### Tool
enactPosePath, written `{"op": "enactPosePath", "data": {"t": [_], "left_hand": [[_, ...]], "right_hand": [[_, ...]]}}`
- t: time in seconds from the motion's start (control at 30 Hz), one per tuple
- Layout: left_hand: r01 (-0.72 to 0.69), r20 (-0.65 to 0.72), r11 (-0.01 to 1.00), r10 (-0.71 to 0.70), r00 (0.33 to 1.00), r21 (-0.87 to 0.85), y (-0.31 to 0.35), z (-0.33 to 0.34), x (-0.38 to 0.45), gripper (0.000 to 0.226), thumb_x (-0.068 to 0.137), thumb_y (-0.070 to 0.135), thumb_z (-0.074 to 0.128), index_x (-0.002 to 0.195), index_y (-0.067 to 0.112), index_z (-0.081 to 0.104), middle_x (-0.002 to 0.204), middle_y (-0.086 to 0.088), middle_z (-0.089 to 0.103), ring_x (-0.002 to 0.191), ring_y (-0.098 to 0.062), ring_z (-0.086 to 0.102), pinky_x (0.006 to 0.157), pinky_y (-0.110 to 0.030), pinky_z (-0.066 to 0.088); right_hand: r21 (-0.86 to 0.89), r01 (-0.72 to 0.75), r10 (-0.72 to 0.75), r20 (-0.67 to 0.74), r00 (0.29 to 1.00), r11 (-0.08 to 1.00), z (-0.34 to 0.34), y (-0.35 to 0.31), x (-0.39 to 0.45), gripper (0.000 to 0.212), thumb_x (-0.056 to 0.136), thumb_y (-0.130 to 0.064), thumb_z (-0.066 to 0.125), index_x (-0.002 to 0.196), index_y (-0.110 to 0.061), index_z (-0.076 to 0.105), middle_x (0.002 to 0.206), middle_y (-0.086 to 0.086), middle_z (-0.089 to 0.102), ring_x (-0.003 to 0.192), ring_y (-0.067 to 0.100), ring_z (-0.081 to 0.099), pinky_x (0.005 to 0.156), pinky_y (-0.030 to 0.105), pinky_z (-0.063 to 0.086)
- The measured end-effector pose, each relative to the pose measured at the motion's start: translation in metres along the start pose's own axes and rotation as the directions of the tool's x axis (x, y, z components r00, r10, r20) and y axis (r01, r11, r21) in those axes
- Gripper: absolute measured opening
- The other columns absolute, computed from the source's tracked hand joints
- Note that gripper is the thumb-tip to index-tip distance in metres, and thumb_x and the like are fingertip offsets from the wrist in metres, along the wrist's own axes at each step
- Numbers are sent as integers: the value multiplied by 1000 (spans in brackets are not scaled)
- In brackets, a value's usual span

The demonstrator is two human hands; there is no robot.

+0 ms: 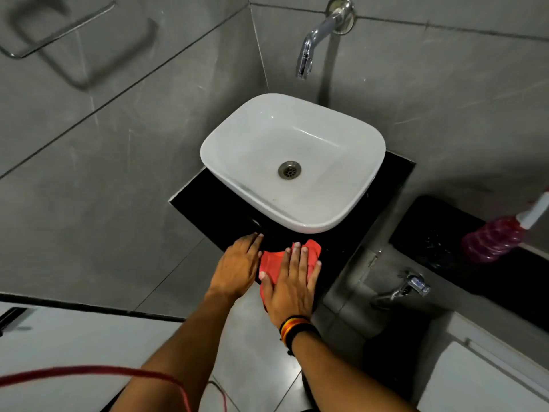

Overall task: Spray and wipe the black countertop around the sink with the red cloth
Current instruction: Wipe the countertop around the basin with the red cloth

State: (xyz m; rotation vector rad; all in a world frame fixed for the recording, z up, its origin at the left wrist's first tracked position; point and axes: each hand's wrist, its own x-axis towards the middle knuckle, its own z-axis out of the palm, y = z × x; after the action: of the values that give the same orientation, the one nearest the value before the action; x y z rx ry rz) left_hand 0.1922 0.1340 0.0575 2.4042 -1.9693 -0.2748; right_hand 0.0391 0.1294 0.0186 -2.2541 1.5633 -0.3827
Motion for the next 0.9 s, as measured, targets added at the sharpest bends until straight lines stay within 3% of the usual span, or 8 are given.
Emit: {"op": "enactPosePath", "data": {"t": [0.1,0.23,0.47,0.57,0.77,0.9], "left_hand": [[-205,62,976,201,978,68,-10,11,14,63,110,42,22,161,7,34,166,-14,38,156,-31,32,126,-46,32],[-303,86,952,299,950,33,-7,17,26,66,112,47,12,163,9,29,169,-10,30,160,-28,20,130,-43,18],[-410,14,898,417,909,-158,31,38,44,63,112,42,20,158,2,39,164,-15,40,153,-30,37,129,-40,20],[-398,-13,882,408,913,-252,44,48,45,59,110,35,33,156,0,41,163,-17,41,154,-30,37,130,-40,17],[-406,-54,860,411,910,-310,39,57,48,57,110,33,33,159,5,37,166,-11,38,157,-25,29,131,-37,17],[-465,-22,837,479,877,-288,38,59,48,57,110,33,33,162,11,33,169,-6,35,159,-21,28,131,-38,21]], "right_hand": [[-93,96,-92,50,994,991,2,13,-3,88,96,-64,39,158,-5,21,168,17,15,156,32,2,123,61,6],[-120,74,-64,80,995,990,0,17,-4,80,98,-58,39,159,-9,21,168,15,15,156,31,3,124,59,5],[-66,-88,85,-52,995,994,-4,53,4,65,102,-49,31,157,-16,32,168,7,19,156,26,10,123,62,5],[7,-164,164,-121,979,986,-10,74,28,63,101,-44,31,156,-14,34,168,6,20,156,26,9,122,62,7],[202,-249,296,-252,921,947,-33,149,123,60,104,-37,32,155,-6,33,167,17,18,155,37,6,123,57,18],[321,-312,396,-244,885,894,-54,185,197,62,103,-41,29,150,-2,42,164,23,23,154,41,12,124,52,17]]}}
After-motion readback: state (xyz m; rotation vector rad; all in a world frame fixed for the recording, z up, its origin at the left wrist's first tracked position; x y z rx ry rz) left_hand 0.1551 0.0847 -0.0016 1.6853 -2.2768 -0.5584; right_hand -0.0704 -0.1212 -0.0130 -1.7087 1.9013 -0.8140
